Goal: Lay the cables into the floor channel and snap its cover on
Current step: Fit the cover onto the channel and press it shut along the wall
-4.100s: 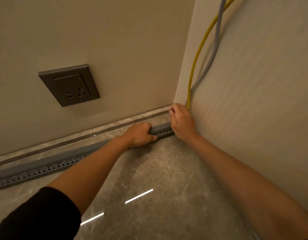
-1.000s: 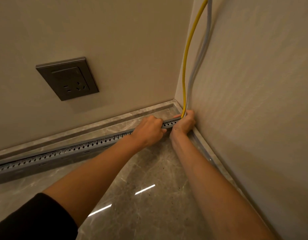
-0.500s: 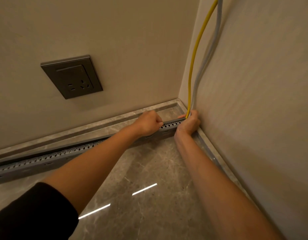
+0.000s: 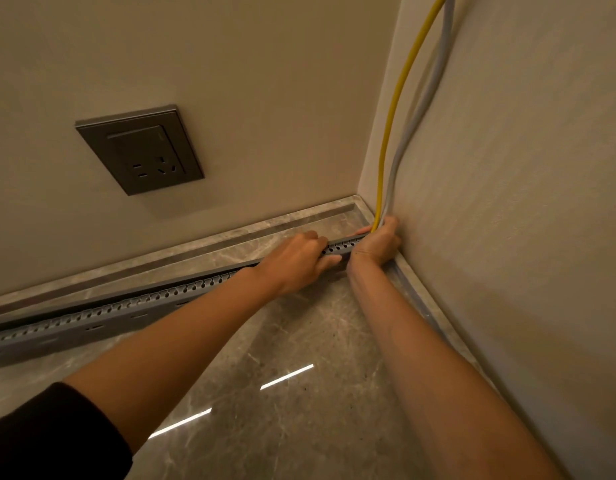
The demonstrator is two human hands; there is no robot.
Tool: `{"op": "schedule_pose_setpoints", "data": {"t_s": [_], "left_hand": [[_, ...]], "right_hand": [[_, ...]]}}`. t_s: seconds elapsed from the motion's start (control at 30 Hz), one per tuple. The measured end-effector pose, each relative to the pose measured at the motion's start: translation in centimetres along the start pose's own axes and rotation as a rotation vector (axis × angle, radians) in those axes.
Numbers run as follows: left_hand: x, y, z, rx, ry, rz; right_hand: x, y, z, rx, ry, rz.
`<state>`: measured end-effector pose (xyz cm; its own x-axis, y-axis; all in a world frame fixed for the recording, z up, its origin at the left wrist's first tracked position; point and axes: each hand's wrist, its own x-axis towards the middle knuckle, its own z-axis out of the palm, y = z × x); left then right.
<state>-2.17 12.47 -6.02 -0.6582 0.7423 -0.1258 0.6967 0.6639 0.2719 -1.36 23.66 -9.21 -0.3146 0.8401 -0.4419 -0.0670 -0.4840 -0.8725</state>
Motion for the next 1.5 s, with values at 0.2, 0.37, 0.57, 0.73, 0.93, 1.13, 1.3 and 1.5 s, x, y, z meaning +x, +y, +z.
{"op": "schedule_pose_setpoints", "data": {"t_s": [0.2, 0.37, 0.57, 0.73, 0.93, 1.13, 1.3, 1.5], "left_hand": [[0.1, 1.3, 0.7, -0.023, 0.105, -0.097], [0.1, 1.6, 1.1, -0.164, 0.199, -0.189], [0.0, 1.2, 1.4, -0.169, 0.194, -0.166], [-0.4, 0.3, 1.3, -0.037, 0.187, -0.149], [0.1, -0.6, 0.8, -0.074, 0.2, -0.156], [1.0, -1.1, 0.4, -0.282, 0.093, -0.207], [1.5, -0.7, 0.4, -0.267, 0.112, -0.197], [0.8, -0.4, 2.2, -0.109, 0.251, -0.108]], "right_hand": [[-0.1, -0.2, 0.1, -0.027, 0.034, 0.022], [0.1, -0.1, 0.1, -0.054, 0.043, 0.017], [0.3, 0.2, 0.0, -0.087, -0.002, -0.002], [1.0, 0.4, -1.6, -0.197, -0.347, -0.031], [1.8, 0.1, -3.5, -0.156, -0.829, 0.188], [2.0, 0.2, -4.0, -0.117, -0.837, 0.267], [1.2, 0.7, -3.3, -0.133, -0.781, 0.19], [1.2, 0.8, -3.5, -0.124, -0.764, 0.148]]}}
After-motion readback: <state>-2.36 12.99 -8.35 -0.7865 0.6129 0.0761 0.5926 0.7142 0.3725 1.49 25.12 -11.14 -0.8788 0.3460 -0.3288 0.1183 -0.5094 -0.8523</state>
